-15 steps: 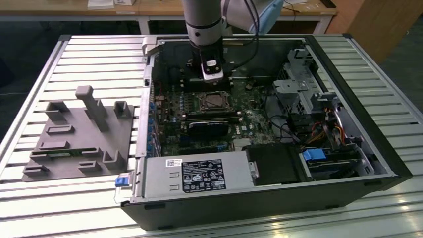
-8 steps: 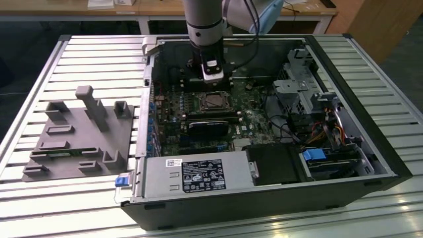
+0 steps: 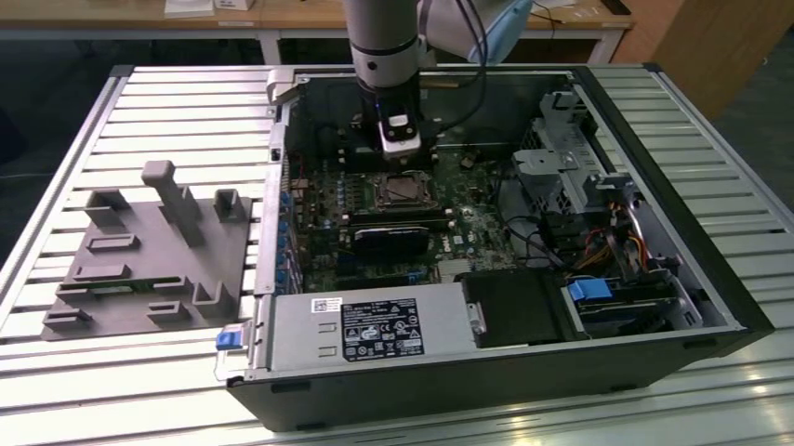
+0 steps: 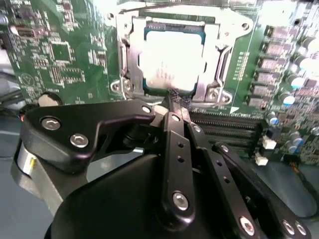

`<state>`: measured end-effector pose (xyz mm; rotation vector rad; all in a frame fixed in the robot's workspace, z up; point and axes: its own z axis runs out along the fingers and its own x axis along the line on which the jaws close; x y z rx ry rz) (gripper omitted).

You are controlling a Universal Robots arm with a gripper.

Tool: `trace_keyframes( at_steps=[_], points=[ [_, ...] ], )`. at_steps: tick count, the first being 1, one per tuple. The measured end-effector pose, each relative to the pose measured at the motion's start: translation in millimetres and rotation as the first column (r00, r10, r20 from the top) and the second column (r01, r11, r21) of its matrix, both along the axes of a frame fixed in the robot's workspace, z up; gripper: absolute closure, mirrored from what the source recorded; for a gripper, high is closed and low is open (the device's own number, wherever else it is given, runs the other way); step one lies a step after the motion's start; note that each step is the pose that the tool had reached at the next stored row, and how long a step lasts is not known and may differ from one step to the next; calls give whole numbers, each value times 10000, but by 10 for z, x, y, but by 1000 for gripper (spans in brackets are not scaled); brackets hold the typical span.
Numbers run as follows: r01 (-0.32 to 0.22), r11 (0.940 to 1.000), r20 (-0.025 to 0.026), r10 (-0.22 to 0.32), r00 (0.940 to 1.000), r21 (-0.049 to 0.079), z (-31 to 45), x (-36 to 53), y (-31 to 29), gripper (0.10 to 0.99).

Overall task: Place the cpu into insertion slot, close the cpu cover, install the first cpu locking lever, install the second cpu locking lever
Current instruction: 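Install the first cpu locking lever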

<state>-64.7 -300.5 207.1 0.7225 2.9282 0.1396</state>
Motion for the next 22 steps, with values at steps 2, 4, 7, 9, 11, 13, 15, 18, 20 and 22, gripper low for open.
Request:
trace_keyframes(
  at_steps=[2, 4, 7, 9, 11, 13, 15, 18, 20, 22],
  points=[
    [1, 9999, -1, -1, 10000, -122, 0, 0, -22, 980],
    [1, 9998, 0, -1, 10000, -213, -1, 0, -50, 980],
    [1, 9995, -1, -2, 10000, -305, 0, 0, -106, 980],
    [-1, 9994, 0, 1, 10000, -343, -1, 0, -144, 980],
    [-9, 9993, 1, 9, 10000, -375, -1, 0, -179, 980],
    [-30, 9991, 0, 30, 10000, -411, 0, 0, -204, 980],
    [-79, 9990, 1, 79, 10000, -443, -1, 0, -218, 980],
    [-269, 9983, -3, 270, 9996, -518, 0, 0, -222, 980],
    [-485, 9974, -2, 486, 9988, -541, -1, 0, -223, 980],
    [-729, 9958, -2, 730, 9973, -547, -2, 0, -223, 980]
  ],
)
